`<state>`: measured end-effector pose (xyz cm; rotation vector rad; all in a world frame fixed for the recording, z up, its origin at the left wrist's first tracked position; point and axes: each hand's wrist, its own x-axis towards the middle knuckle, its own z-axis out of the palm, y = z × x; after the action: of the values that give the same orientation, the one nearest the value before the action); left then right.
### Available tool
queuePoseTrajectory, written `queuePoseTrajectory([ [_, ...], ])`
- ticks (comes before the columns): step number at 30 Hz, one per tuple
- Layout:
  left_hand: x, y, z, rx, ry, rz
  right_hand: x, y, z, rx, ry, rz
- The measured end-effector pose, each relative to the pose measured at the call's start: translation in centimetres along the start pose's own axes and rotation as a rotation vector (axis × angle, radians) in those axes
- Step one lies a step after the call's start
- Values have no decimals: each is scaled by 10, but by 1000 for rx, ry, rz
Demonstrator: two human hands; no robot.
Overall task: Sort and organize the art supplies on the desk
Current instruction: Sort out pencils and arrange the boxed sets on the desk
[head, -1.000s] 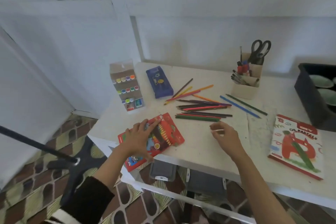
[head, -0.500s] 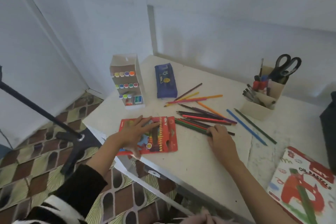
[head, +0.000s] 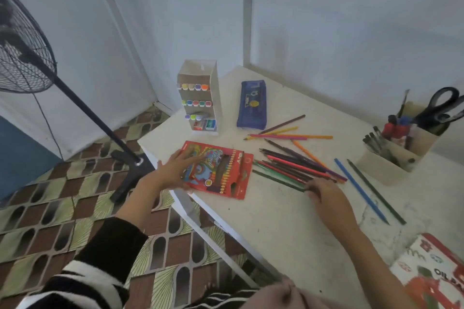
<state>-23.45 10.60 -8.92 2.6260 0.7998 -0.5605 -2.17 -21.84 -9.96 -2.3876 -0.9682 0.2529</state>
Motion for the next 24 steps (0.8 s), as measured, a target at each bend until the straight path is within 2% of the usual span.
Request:
queuePoseTrajectory([
  [5,-6,-15,0,-49,15,6,6,-33,28,2,-96,-140],
  [8,-11,-16,1,-83,33,-16,14,-49,49,100,-170,-231],
  [11,-13,-14,3,-226,73,-1,21,-66,70,162,-222,-319],
  [14,-15,-7,5,-362,120,-18,21,-85,83,315,-207,-302],
  [20,-8,-15,10,-415,143,-38,17,-101,103,483,-123,-156],
  [24,-5,-21,16,-389,90,-16,15,-99,99,564,-193,-143],
])
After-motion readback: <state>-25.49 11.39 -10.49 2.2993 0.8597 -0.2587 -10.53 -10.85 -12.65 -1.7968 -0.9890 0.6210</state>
